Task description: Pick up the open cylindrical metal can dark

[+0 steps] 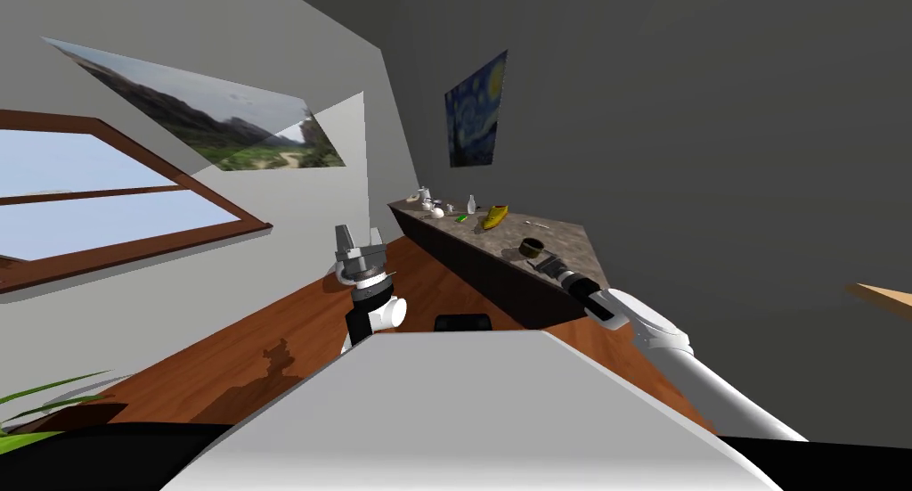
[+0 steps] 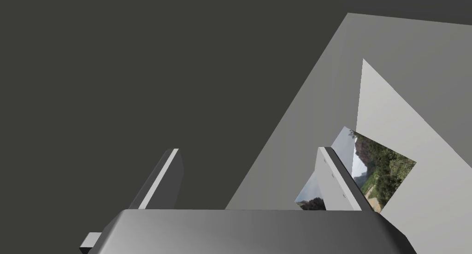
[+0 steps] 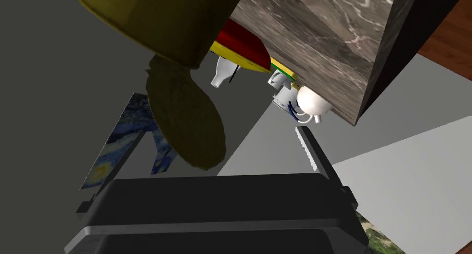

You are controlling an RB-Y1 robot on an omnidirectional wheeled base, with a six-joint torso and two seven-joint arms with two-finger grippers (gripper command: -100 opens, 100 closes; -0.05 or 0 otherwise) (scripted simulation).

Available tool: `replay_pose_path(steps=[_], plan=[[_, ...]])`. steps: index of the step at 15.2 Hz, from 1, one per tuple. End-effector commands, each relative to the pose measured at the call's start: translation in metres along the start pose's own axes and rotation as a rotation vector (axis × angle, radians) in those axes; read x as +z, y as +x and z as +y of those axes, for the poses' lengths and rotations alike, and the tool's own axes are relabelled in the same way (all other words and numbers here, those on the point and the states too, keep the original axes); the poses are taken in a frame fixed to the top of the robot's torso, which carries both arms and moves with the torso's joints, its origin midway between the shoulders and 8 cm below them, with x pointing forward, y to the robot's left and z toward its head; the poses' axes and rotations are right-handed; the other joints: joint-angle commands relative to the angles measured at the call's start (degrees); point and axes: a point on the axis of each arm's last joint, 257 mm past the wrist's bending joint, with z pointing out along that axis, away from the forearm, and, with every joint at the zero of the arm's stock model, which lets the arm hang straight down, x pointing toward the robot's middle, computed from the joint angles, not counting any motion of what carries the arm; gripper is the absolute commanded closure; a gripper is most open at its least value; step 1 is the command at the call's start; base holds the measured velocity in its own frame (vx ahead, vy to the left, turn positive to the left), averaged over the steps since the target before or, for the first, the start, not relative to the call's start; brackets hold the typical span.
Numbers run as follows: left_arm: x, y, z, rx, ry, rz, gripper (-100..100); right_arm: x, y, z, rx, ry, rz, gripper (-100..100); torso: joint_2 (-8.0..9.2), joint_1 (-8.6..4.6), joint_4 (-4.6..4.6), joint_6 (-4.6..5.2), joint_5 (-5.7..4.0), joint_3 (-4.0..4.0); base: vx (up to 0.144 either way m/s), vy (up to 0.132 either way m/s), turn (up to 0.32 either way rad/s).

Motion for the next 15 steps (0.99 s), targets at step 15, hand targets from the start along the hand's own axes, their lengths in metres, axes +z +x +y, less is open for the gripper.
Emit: replay_pose_path(steps=[15], plan=[[0.000,0.000,0.000,0.000,0.000,0.000,0,-0.026,0.087,-0.111,-0.568,0.057,0.295,-100,0.00,-0.04,0.00,0.00,-0.01,0.00,0.018,0.073,0.015]])
